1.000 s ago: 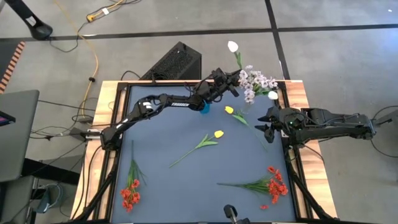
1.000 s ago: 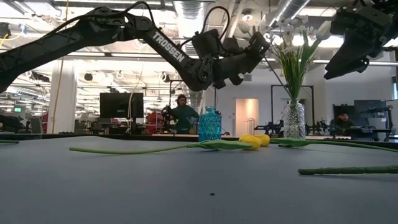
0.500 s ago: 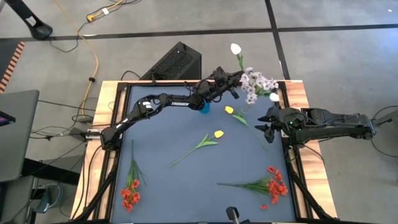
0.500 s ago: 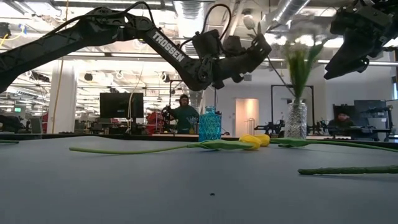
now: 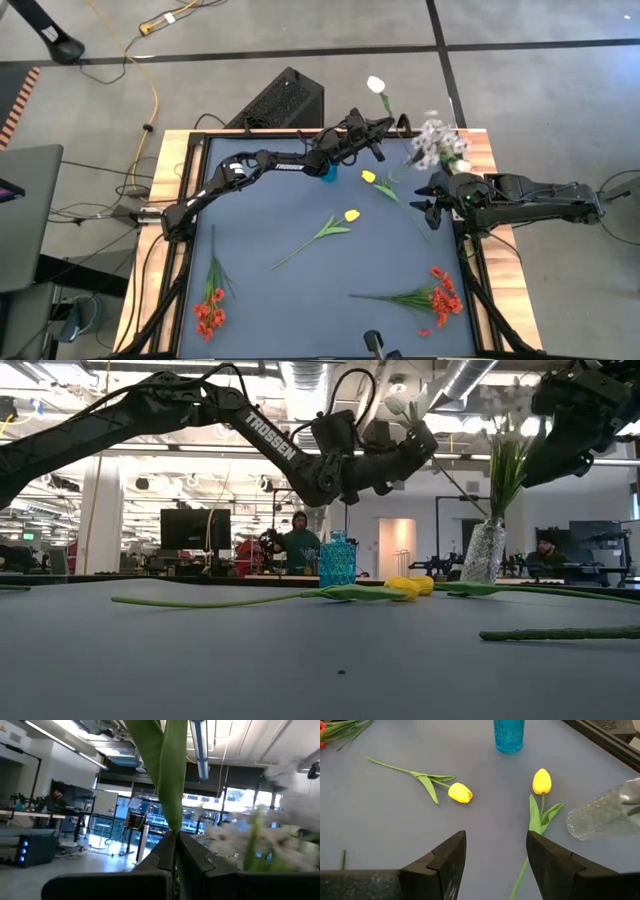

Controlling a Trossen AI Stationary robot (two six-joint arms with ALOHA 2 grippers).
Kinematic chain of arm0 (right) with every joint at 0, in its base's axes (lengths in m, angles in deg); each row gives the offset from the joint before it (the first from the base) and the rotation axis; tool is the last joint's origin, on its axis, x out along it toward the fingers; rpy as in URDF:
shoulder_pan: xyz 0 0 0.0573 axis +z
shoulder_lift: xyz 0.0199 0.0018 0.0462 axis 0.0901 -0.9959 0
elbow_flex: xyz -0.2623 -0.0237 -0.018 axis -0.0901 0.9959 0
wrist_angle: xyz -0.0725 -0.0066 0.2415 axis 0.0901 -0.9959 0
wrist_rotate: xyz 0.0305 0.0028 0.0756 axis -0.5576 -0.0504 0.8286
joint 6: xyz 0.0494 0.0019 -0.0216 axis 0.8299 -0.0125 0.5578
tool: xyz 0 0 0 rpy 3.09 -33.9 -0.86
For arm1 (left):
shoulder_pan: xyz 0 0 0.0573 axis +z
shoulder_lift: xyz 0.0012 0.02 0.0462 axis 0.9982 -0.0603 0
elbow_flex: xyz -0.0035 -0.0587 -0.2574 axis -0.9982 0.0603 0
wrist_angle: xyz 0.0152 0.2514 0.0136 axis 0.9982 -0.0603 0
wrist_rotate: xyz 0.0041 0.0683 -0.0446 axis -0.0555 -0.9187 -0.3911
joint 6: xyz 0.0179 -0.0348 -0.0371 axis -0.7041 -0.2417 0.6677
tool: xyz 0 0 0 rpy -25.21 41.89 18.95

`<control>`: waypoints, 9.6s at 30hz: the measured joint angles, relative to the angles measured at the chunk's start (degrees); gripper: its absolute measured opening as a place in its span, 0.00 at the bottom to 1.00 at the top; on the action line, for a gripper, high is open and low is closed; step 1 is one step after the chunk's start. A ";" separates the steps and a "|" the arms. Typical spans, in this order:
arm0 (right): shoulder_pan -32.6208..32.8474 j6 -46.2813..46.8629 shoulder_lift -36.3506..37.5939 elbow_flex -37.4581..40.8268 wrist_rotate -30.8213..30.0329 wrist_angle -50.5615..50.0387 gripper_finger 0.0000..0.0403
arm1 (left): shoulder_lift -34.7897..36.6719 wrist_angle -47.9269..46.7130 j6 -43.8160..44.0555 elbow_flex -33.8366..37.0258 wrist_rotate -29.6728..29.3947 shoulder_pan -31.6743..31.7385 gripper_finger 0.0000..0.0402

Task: Sort flowers into vase by color
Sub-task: Put the white flowers into the transparent vase

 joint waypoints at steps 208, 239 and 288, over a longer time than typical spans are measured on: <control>-53.35 32.29 -71.14 -22.99 -15.23 18.00 0.06 | 68.50 21.59 -20.63 91.08 5.70 -19.45 0.00; -53.06 26.49 -65.43 -22.86 -13.57 15.79 0.63 | 68.48 21.64 -20.21 91.08 7.15 -19.45 0.00; -52.27 30.31 -78.61 -29.99 -11.57 -0.50 0.46 | 68.59 21.79 -19.10 91.10 9.01 -20.18 0.00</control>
